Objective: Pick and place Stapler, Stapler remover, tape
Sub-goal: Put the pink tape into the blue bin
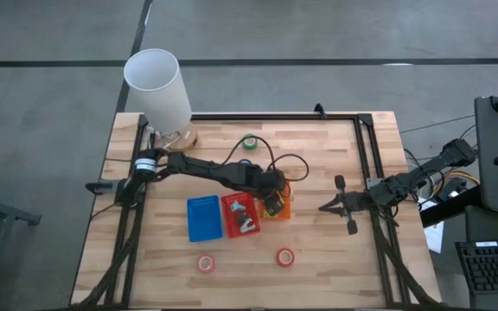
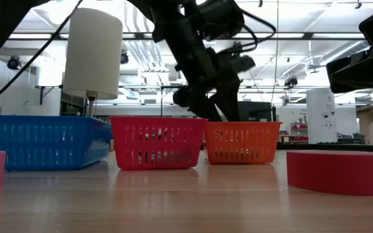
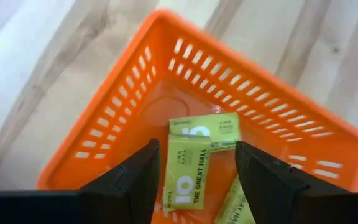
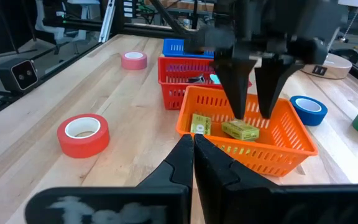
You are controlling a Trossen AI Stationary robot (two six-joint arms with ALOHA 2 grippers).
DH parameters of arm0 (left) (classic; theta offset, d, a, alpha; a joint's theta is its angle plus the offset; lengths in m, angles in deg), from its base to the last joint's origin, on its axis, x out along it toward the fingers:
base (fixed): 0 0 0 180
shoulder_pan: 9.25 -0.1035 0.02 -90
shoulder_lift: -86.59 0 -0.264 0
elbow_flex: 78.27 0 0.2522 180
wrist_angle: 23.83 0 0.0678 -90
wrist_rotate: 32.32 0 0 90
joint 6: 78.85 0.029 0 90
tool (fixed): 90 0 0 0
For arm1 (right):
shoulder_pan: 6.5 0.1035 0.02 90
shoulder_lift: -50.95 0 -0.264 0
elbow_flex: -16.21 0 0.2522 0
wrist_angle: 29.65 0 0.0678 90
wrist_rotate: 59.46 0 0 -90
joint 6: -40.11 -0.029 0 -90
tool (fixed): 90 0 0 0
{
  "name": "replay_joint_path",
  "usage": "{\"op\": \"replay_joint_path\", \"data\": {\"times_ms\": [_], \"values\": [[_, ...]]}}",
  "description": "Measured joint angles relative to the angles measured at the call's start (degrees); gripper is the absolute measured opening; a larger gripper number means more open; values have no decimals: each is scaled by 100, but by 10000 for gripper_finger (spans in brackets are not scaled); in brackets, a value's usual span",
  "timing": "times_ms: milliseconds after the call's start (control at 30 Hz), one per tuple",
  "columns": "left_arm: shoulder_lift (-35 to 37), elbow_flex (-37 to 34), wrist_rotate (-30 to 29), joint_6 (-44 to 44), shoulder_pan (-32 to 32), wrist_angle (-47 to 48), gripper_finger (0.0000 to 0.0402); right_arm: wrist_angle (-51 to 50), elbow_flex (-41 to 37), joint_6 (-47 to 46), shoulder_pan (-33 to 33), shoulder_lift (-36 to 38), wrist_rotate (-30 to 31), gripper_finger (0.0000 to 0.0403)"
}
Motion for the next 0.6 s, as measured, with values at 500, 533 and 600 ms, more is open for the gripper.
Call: {"op": "replay_joint_path", "data": {"times_ms": [500,533,600], "values": [[742,-46,-511,127,107,1498,206,-7,0,-110,-2,-24,-9,8],[755,-48,-514,127,112,1690,206,-4,0,-130,-2,-40,-7,8],[767,-50,-565,158,116,1940,206,-17,0,-134,-2,-44,-11,8]]}}
